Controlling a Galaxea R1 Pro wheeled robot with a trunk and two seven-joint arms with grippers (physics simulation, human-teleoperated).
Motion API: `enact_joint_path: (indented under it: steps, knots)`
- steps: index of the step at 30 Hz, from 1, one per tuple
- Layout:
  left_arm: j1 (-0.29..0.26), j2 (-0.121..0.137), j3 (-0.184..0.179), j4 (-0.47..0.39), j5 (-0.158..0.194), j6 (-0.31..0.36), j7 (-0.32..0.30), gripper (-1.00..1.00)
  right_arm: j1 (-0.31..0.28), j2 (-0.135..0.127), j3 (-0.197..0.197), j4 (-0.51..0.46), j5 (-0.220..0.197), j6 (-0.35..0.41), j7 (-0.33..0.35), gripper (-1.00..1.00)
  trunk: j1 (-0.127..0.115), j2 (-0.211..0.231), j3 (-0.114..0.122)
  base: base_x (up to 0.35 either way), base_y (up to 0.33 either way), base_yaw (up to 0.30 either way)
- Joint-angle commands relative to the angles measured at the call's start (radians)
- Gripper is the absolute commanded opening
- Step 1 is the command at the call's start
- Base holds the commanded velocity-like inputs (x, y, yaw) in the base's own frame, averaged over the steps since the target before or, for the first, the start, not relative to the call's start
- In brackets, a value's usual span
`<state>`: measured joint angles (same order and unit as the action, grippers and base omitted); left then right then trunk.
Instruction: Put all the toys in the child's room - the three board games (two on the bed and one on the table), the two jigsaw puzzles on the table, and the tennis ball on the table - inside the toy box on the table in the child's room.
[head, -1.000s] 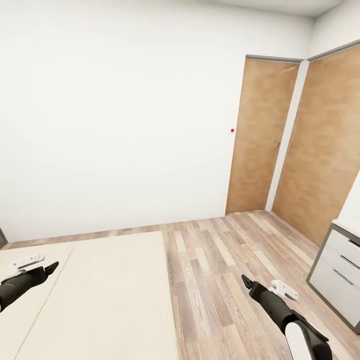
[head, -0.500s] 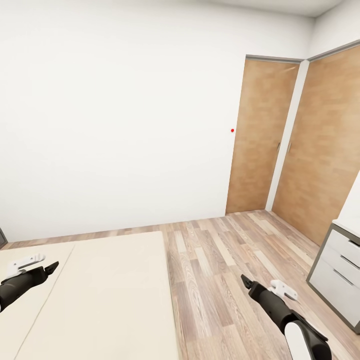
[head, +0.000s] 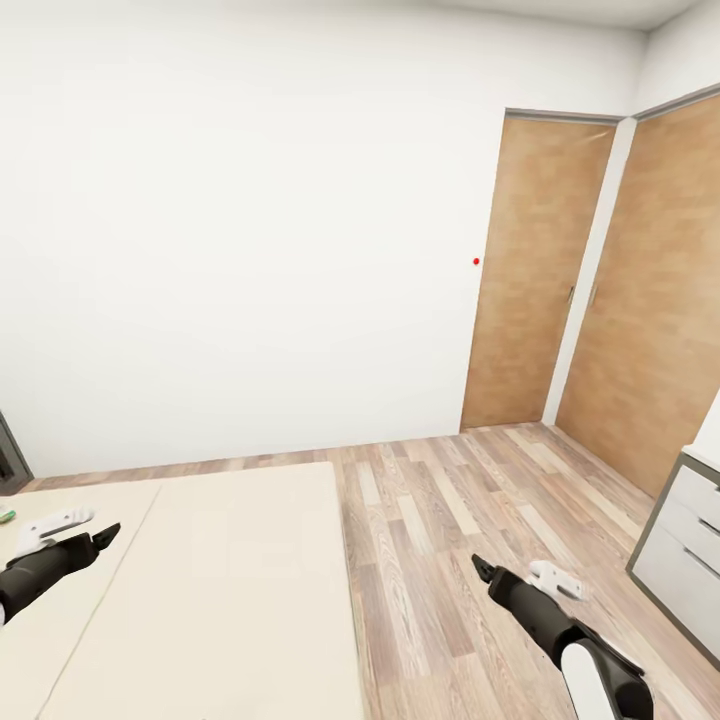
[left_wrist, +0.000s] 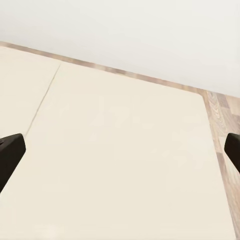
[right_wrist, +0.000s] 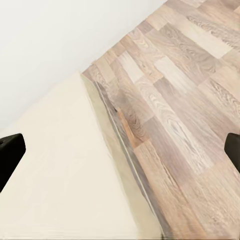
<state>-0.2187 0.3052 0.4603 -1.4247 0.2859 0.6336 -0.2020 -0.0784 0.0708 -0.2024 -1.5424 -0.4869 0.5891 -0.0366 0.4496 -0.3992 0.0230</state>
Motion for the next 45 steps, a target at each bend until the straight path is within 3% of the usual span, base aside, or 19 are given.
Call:
enact_joint_path:
  steps: [1,4,8,13,20,23,25,30,37,45]
  knots:
    - [-0.001,-0.001,0.001,0.0,0.002,0.007,-0.004,1.0,-0.001,-0.001,0.017,0.0,-0.007,0.018,-0.005,1.0,0.0,-0.001,0.0,0.0,0.0,0.047]
    - [-0.001,-0.005,-0.005,0.0,0.002,0.009,-0.004,1.0,-0.003,-0.001,0.042,0.002,-0.003,0.036,-0.011,1.0,0.0,-0.001,0.0,0.0,0.0,0.031]
    - [-0.001,-0.011,-0.039,0.001,0.001,0.025,-0.004,1.0,-0.003,-0.004,0.063,0.006,0.023,0.07,-0.033,1.0,0.0,-0.001,0.0,0.0,0.0,0.011]
    - [-0.001,-0.013,-0.116,0.001,0.001,0.041,-0.003,1.0,-0.006,-0.013,0.068,0.013,0.082,0.108,-0.047,1.0,0.0,-0.001,0.0,0.0,0.0,0.004]
    - [-0.001,-0.014,-0.19,0.002,0.0,0.072,-0.002,1.0,-0.008,-0.015,0.076,0.038,0.111,0.12,-0.048,1.0,0.0,-0.001,0.0,0.0,0.0,0.001]
    - [-0.001,-0.014,-0.202,0.003,0.0,0.096,-0.002,1.0,-0.009,-0.014,0.093,0.066,0.116,0.121,-0.049,1.0,0.0,-0.001,0.0,0.0,0.0,0.0]
    - [-0.001,-0.014,-0.209,0.006,0.001,0.124,-0.002,1.0,-0.011,-0.015,0.12,0.108,0.12,0.116,-0.052,1.0,0.0,-0.001,0.0,0.0,0.0,0.0]
    - [-0.001,-0.018,-0.215,0.019,0.001,0.152,0.0,1.0,-0.035,-0.018,0.144,0.233,0.127,0.085,-0.055,1.0,0.0,-0.001,0.0,0.0,0.0,0.0]
    - [-0.003,-0.057,-0.231,0.034,-0.007,0.164,0.007,1.0,-0.121,-0.028,0.16,0.457,0.134,-0.016,-0.048,1.0,0.0,-0.001,0.0,0.0,0.0,0.0]
    - [-0.006,-0.066,-0.235,0.036,-0.011,0.167,0.008,1.0,-0.153,-0.032,0.163,0.49,0.134,-0.033,-0.047,1.0,0.0,-0.001,0.0,0.0,0.0,0.0]
